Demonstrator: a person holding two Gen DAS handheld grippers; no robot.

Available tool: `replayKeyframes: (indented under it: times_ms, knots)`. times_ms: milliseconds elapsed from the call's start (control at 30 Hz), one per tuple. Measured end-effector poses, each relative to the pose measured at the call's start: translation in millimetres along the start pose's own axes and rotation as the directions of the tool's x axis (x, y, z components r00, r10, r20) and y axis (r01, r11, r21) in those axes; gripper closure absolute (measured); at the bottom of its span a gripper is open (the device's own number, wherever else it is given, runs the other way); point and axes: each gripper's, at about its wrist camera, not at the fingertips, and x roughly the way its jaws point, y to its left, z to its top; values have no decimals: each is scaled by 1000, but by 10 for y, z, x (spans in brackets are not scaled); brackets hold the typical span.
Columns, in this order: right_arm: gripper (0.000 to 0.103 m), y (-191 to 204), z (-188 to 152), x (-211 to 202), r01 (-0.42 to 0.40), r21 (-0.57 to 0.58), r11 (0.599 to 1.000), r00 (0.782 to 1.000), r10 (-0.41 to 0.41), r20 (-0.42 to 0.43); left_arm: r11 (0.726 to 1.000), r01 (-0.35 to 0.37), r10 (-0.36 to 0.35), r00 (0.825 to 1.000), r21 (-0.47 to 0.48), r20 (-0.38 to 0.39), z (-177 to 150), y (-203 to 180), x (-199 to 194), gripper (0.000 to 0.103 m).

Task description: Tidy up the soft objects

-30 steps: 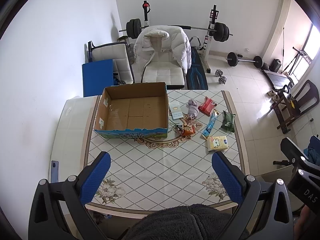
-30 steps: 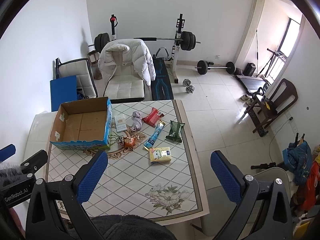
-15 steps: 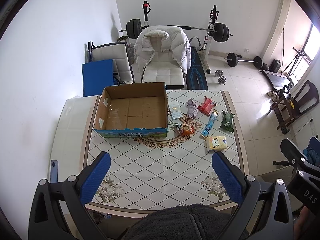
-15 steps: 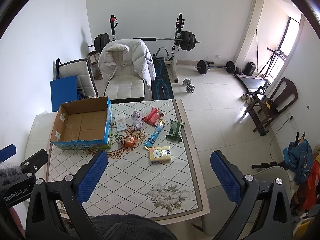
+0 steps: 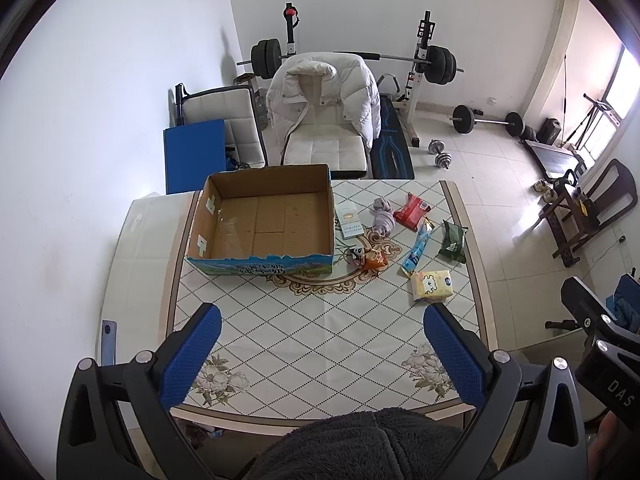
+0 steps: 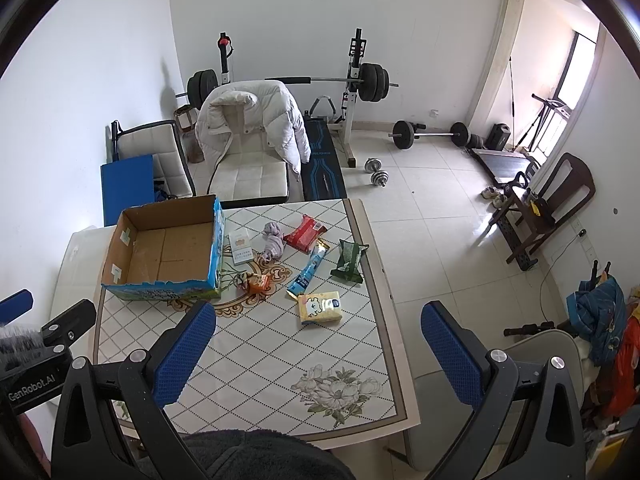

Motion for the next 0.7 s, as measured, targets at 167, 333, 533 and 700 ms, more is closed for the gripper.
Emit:
replayKeyframes:
  times_ms: [167, 333, 533, 700]
  knots:
    - [0, -7, -14, -2, -3, -4, 1000, 1000, 3, 0, 1000, -1, 1, 1000, -2, 1, 1, 3, 10, 0]
    - [0, -28, -37, 3, -6, 2, 1000, 1000, 6, -2, 1000, 1, -1, 1000, -2, -1, -18, -10, 18, 0]
    - [0, -126, -60, 193, -4, 26, 1000, 999, 4, -32, 1000, -6, 6, 1000, 6, -10, 38, -104, 172, 0]
    - [0, -369, 57, 785, 8, 84, 996, 996, 0, -92, 1000, -11, 11, 1000, 7, -22, 297, -244, 686, 0]
